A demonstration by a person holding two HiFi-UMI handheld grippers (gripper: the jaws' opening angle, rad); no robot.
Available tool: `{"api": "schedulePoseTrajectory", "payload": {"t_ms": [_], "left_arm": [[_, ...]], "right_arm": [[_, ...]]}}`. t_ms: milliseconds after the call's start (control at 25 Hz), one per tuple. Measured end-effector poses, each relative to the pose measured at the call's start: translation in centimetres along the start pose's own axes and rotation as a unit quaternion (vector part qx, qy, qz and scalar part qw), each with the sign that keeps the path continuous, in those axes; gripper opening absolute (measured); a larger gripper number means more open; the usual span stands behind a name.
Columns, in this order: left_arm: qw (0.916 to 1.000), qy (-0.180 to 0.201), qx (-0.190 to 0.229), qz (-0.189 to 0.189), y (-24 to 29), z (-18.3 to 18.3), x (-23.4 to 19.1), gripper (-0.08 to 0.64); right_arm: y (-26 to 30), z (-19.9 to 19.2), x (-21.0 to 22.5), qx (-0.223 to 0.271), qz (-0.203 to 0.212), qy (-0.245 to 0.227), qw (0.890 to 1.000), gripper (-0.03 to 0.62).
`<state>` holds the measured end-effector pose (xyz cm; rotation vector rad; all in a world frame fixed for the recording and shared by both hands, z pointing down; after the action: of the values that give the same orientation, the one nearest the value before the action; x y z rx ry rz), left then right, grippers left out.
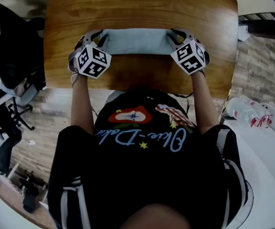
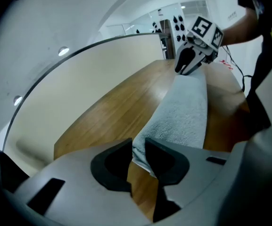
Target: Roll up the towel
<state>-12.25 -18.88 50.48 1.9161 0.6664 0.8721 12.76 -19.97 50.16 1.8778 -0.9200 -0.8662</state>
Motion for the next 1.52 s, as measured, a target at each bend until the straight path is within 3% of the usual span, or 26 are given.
{"api": "schedulePoseTrajectory", "payload": {"t_ms": [160,280,400,480,640,840,960,1160,1520], "left_arm": [[0.9997,-0.019,0.009,0.007,0.4,0.2,0.0,0.075],[0.9982,-0.054,0.026,0.004,0.3,-0.1,-0.3,0.077],[0.9917,-0.116,0.055,-0.007,-0.5,-0.4,-1.2,0.084],[0.9838,-0.159,0.082,-0.005,-1.6,-0.5,-2.4,0.122],[0.9609,-0.227,0.157,0.025,-5.5,0.0,-5.0,0.130],[0.9347,-0.243,0.258,0.032,-11.7,1.7,-4.8,0.126],[0.9200,-0.239,0.310,0.025,-15.1,3.4,-3.6,0.066],[0.9201,-0.196,0.338,0.030,-18.5,5.2,-1.0,0.009],[0.9267,-0.172,0.332,0.035,-19.5,4.8,1.3,0.009]], "right_arm": [[0.5,-0.1,0.1,0.003,-0.006,0.005,1.000,0.061],[0.6,0.0,0.1,0.017,-0.005,0.019,1.000,0.063],[0.0,-0.1,0.6,0.060,0.018,0.091,0.994,0.063],[-1.3,-0.1,1.6,0.109,0.024,0.161,0.981,0.063],[-5.7,0.2,4.5,0.201,-0.007,0.264,0.943,0.063],[-11.9,2.7,4.9,0.319,-0.003,0.299,0.900,0.036],[-14.8,3.9,4.2,0.364,0.004,0.287,0.886,0.026],[-17.7,5.5,2.0,0.388,0.014,0.262,0.884,0.015],[-18.0,7.3,-2.2,0.377,0.036,0.214,0.900,0.003]]}}
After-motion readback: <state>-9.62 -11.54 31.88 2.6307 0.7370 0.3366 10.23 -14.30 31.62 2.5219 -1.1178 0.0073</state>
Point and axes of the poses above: the fingertips, and each gripper's own axes: y forward along the fingers, x to its right, z out of its top, the point moved 2 cm from there along -y, backward along the fingers, and after that the axes turned 11 degrees about -x, right-handed, at the moved point
